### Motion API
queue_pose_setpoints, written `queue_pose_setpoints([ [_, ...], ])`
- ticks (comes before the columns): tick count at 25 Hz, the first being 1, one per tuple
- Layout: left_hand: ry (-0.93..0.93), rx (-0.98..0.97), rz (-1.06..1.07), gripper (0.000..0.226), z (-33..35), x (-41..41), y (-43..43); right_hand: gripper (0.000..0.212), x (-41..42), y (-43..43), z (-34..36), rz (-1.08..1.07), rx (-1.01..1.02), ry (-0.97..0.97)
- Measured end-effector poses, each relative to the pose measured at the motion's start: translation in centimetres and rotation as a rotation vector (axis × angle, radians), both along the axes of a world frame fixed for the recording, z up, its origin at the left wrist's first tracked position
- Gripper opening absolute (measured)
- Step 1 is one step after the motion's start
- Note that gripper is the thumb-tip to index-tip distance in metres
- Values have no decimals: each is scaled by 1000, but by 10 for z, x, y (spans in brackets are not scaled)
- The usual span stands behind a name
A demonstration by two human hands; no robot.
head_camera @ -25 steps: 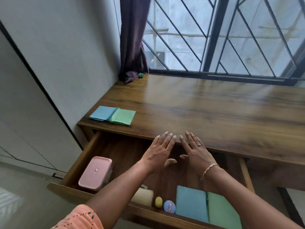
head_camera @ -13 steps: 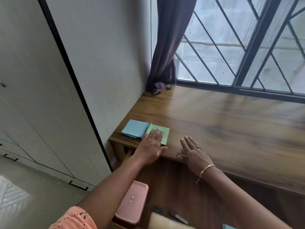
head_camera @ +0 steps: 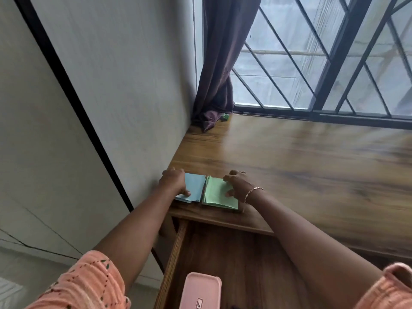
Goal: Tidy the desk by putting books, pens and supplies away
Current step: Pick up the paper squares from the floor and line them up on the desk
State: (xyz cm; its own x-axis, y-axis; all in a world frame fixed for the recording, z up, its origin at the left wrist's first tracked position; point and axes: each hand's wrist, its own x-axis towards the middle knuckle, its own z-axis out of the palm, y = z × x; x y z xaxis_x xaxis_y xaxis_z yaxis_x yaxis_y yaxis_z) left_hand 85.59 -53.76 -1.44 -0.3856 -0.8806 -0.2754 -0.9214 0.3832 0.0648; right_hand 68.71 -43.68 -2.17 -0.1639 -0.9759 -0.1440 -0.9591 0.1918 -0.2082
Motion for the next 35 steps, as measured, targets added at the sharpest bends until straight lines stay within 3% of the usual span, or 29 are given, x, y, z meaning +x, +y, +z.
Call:
queue_pose_setpoints([
  [6, -145, 158, 196, 91, 2, -15, -16, 78, -1, -30, 4, -84, 203, 40],
  [11, -106, 161, 295, 98, 4, -12, -13, 83, 0, -40, 5, -137, 302, 53],
  [15, -14, 193, 271, 97, 0, -10, -11, 82, -2, -36, 5, -143, 276, -61],
  [18, 104, 124, 250, 67, -3, -8, -3, 74, -3, -26, 4, -133, 185, -154],
  [20, 254, 8, 286, 39, -2, -4, 3, 52, -7, -18, 6, -139, 60, -250],
  [22, 413, -30, 347, 28, 4, 1, 9, 28, -18, -7, 13, -168, -47, -415],
  [24, 538, -13, 359, 9, 15, 3, 19, 27, -29, 9, 26, -216, -116, -541],
  [26, 637, 44, 338, 21, 27, -6, 40, 27, -41, 31, 39, -230, -154, -583],
  [28, 750, 116, 286, 8, 37, -24, 69, 25, -54, 56, 52, -204, -157, -577],
  [31, 887, 210, 221, 13, 42, -58, 113, 24, -83, 103, 65, -186, -119, -553],
  [35, 858, 292, 135, 9, 25, -102, 184, 35, -123, 179, 68, -213, -27, -525],
])
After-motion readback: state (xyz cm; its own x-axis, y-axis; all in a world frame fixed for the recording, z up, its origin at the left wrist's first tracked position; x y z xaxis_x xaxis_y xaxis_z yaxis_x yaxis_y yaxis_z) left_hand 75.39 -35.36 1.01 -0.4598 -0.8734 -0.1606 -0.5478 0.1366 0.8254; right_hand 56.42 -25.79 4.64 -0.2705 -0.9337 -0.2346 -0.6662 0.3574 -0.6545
